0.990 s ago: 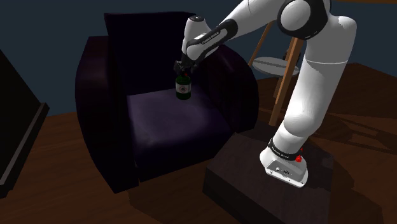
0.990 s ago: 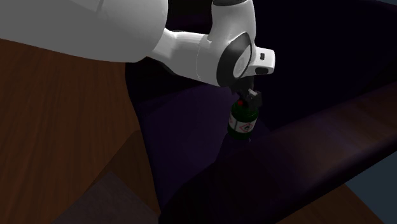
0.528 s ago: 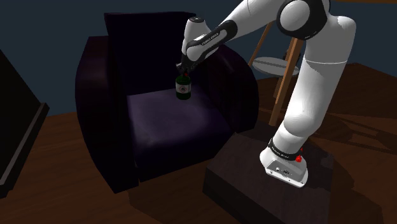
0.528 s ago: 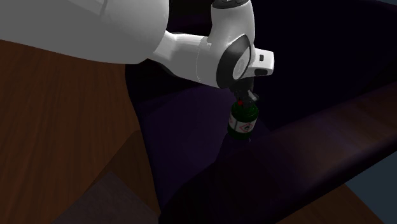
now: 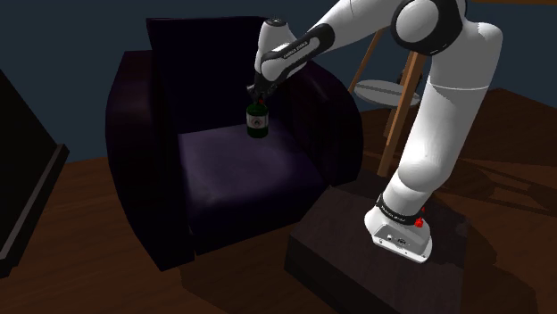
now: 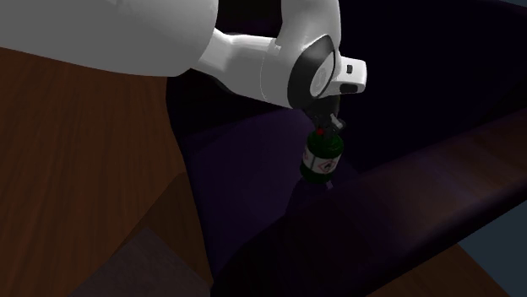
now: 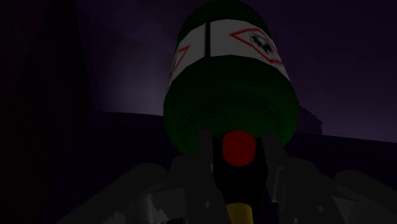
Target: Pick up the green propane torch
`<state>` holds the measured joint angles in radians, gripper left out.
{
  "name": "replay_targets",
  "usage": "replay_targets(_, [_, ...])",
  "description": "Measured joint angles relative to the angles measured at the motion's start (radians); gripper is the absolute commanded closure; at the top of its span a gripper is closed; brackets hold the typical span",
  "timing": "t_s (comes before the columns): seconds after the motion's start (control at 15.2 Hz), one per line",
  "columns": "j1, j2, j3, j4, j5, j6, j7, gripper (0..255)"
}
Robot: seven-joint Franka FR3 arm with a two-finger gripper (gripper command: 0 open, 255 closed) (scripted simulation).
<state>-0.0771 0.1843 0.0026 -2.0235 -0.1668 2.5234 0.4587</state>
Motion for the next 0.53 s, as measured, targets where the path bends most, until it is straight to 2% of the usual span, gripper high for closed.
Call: replay_targets(0.53, [-0.002,-0.053,0.004,0.043,0.018,-0.096,-0.022,255])
